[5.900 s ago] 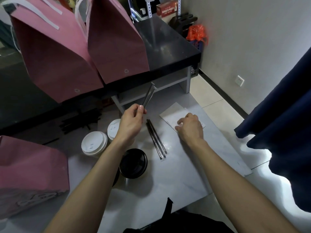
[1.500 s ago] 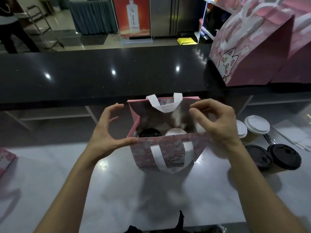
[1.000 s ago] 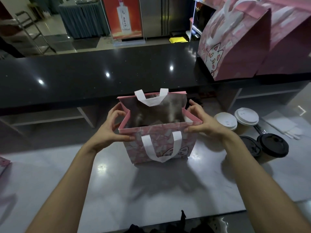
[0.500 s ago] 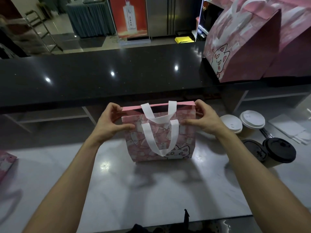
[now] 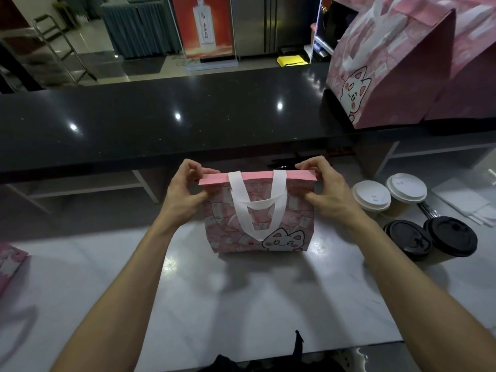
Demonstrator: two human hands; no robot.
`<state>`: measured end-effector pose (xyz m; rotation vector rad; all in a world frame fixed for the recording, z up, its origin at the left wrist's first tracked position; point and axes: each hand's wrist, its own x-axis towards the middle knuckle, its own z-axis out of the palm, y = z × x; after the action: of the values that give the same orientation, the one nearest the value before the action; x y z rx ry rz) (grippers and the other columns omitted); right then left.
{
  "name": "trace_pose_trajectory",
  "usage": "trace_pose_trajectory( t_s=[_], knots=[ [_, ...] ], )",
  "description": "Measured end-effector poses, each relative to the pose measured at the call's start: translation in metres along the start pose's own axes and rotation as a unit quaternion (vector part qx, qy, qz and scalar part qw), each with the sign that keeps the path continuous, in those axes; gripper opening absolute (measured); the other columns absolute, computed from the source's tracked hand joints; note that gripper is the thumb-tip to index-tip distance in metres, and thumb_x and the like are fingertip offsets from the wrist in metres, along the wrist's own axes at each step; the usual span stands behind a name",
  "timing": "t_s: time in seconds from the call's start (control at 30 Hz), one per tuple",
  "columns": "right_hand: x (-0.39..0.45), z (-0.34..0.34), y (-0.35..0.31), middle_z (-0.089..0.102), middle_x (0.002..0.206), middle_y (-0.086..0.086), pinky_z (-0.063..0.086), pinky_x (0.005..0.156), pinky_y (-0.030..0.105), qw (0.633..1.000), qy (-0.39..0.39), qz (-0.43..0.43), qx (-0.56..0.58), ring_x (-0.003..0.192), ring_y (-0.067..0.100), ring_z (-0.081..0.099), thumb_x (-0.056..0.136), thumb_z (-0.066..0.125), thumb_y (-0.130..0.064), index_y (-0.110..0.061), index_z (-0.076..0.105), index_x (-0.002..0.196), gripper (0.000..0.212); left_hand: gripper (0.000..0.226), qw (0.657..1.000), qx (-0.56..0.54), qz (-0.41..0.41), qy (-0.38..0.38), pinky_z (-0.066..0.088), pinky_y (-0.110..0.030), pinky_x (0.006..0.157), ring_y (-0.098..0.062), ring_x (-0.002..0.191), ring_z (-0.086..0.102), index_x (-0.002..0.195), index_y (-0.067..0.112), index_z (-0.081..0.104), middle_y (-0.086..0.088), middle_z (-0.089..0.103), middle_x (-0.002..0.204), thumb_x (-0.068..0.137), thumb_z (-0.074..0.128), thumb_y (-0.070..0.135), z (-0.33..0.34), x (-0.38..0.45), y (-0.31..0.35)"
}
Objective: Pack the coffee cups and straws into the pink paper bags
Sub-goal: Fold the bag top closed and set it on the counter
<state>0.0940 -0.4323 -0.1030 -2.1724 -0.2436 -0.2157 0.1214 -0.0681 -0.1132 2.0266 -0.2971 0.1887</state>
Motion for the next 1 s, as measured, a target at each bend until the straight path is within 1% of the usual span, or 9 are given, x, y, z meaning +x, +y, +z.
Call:
trace_pose_trajectory(
  t_s=[0.13, 0.2, 0.37, 0.47, 0.53, 0.6, 0.77, 0.9, 1.0],
  knots=[
    [-0.005, 0.003, -0.009, 0.064, 0.129, -0.003, 0.065, 0.092, 0.050, 1.000, 0.006, -0.010, -0.021, 0.118, 0.020, 0.066, 0.089, 0.075, -0.003, -0.032, 0.043, 0.129, 0.059, 0.031, 0.999, 0.034, 0.012, -0.013, 0.065, -0.044, 0.096, -0.012, 0.122, 0.068, 0.106, 0.025, 0.056, 0.017, 0.076, 0.123, 0.094, 0.084, 0.015, -0.004, 0.002, -0.001],
    [-0.007, 0.004, -0.011, 0.062, 0.126, -0.005, 0.065, 0.088, 0.051, 0.999, 0.001, -0.013, -0.037, 0.113, 0.023, 0.065, 0.091, 0.074, -0.002, -0.031, 0.049, 0.124, 0.051, 0.032, 0.998, 0.048, 0.019, -0.020, 0.064, -0.045, 0.098, -0.010, 0.121, 0.068, 0.106, 0.024, 0.058, 0.018, 0.075, 0.124, 0.092, 0.087, 0.022, -0.006, 0.001, 0.000],
    [-0.005, -0.003, -0.012, 0.065, 0.116, -0.010, 0.062, 0.082, 0.039, 0.997, -0.007, -0.049, -0.062, 0.105, 0.016, 0.066, 0.091, 0.083, -0.040, -0.029, 0.056, 0.113, 0.036, 0.053, 0.996, 0.084, 0.018, -0.036, 0.060, -0.030, 0.091, -0.001, 0.118, 0.066, 0.106, 0.030, 0.061, 0.026, 0.073, 0.125, 0.080, 0.082, 0.072, -0.014, -0.002, 0.011],
    [0.002, -0.006, -0.011, 0.068, 0.109, -0.017, 0.057, 0.073, 0.023, 0.996, -0.009, -0.035, -0.077, 0.099, 0.004, 0.068, 0.094, 0.076, -0.051, -0.038, 0.053, 0.111, 0.031, 0.040, 0.993, 0.112, 0.018, -0.040, 0.060, -0.027, 0.086, -0.002, 0.116, 0.068, 0.110, 0.038, 0.059, 0.022, 0.074, 0.119, 0.085, 0.084, 0.059, -0.014, 0.003, 0.014],
    [0.009, -0.009, -0.011, 0.068, 0.112, -0.018, 0.054, 0.077, 0.018, 0.995, -0.032, -0.026, -0.089, 0.102, -0.001, 0.067, 0.095, 0.080, -0.044, -0.043, 0.053, 0.125, 0.040, 0.044, 0.991, 0.117, 0.015, -0.058, 0.059, -0.024, 0.086, -0.002, 0.114, 0.068, 0.120, 0.046, 0.060, 0.020, 0.073, 0.116, 0.087, 0.089, 0.045, -0.016, 0.008, 0.018],
    [0.016, -0.011, -0.010, 0.066, 0.115, -0.020, 0.050, 0.080, 0.017, 0.991, -0.050, -0.036, -0.119, 0.104, -0.001, 0.065, 0.096, 0.080, -0.039, -0.044, 0.061, 0.126, 0.036, 0.038, 0.988, 0.136, 0.019, -0.075, 0.057, -0.024, 0.087, 0.002, 0.113, 0.066, 0.118, 0.048, 0.069, 0.023, 0.072, 0.113, 0.088, 0.089, 0.037, -0.018, 0.012, 0.021],
    [0.026, -0.011, -0.008, 0.062, 0.101, -0.020, 0.050, 0.082, 0.024, 0.977, -0.048, -0.086, -0.188, 0.094, 0.005, 0.060, 0.096, 0.078, -0.031, -0.029, 0.077, 0.105, 0.009, 0.025, 0.982, 0.172, 0.011, -0.073, 0.055, -0.019, 0.076, 0.008, 0.100, 0.067, 0.090, 0.050, 0.077, 0.025, 0.075, 0.091, 0.083, 0.093, 0.031, -0.018, 0.022, 0.023],
    [0.025, -0.009, -0.007, 0.059, 0.094, -0.017, 0.047, 0.083, 0.029, 0.969, -0.043, -0.113, -0.217, 0.092, 0.008, 0.054, 0.097, 0.077, -0.025, -0.019, 0.078, 0.100, 0.007, 0.017, 0.986, 0.154, 0.001, -0.057, 0.067, -0.032, 0.077, -0.003, 0.089, 0.075, 0.090, 0.038, 0.086, 0.019, 0.078, 0.082, 0.080, 0.096, 0.029, -0.017, 0.022, 0.020],
    [0.023, -0.012, -0.005, 0.062, 0.097, -0.014, 0.050, 0.085, 0.031, 0.968, -0.047, -0.106, -0.221, 0.094, 0.009, 0.057, 0.098, 0.077, -0.022, -0.020, 0.079, 0.103, 0.006, 0.021, 0.987, 0.150, 0.008, -0.056, 0.067, -0.033, 0.082, -0.005, 0.090, 0.076, 0.093, 0.041, 0.085, 0.017, 0.080, 0.085, 0.081, 0.095, 0.027, -0.020, 0.019, 0.018]
  ],
)
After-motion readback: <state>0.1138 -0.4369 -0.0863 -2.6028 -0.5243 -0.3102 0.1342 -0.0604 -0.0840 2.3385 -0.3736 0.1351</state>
